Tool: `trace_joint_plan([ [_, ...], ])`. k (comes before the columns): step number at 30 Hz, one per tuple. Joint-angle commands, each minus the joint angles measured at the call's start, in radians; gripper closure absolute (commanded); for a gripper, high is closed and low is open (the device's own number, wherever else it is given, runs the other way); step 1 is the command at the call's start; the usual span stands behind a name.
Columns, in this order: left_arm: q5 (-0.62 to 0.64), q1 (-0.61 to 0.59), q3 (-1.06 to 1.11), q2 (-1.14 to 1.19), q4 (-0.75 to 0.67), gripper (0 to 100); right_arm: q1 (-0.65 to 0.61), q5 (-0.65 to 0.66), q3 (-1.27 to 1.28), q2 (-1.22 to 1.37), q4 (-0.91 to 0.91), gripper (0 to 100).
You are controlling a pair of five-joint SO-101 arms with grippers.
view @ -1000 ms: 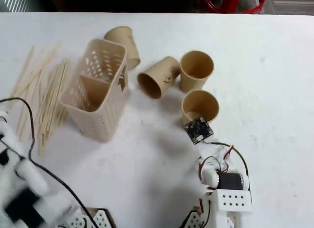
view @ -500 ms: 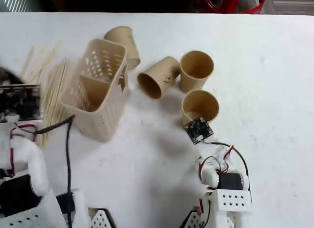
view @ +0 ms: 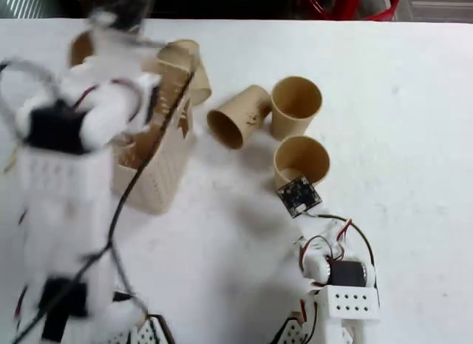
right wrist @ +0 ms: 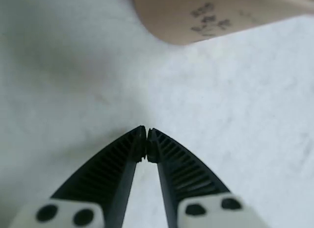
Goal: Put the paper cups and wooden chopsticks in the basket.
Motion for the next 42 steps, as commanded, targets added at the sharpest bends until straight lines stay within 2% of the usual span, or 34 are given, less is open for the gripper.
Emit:
trace_joint_plan([
  [1,0.029,0.047,-0.446,0.251,0.163,98,-0.005,-0.005,-0.006,-0.008,-0.012,98.0],
  [5,0.026,0.044,-0.592,0.418,0.173,98,-0.005,-0.005,-0.006,-0.008,-0.012,98.0],
  [12,-0.023,0.001,-0.736,0.429,0.173,98,-0.005,-0.005,-0.006,-0.008,-0.012,98.0],
  [21,0.002,-0.018,-0.539,0.414,0.176,98,-0.005,-0.005,-0.006,-0.008,-0.016,98.0],
  [29,0.026,0.028,-0.301,0.191,0.173,98,-0.005,-0.005,-0.006,-0.008,-0.016,98.0],
  [37,0.028,0.030,-0.167,0.105,0.173,98,-0.005,-0.005,-0.006,-0.008,-0.016,98.0],
  [42,0.025,0.028,-0.157,0.104,0.175,98,-0.005,-0.005,-0.006,-0.008,-0.016,98.0],
])
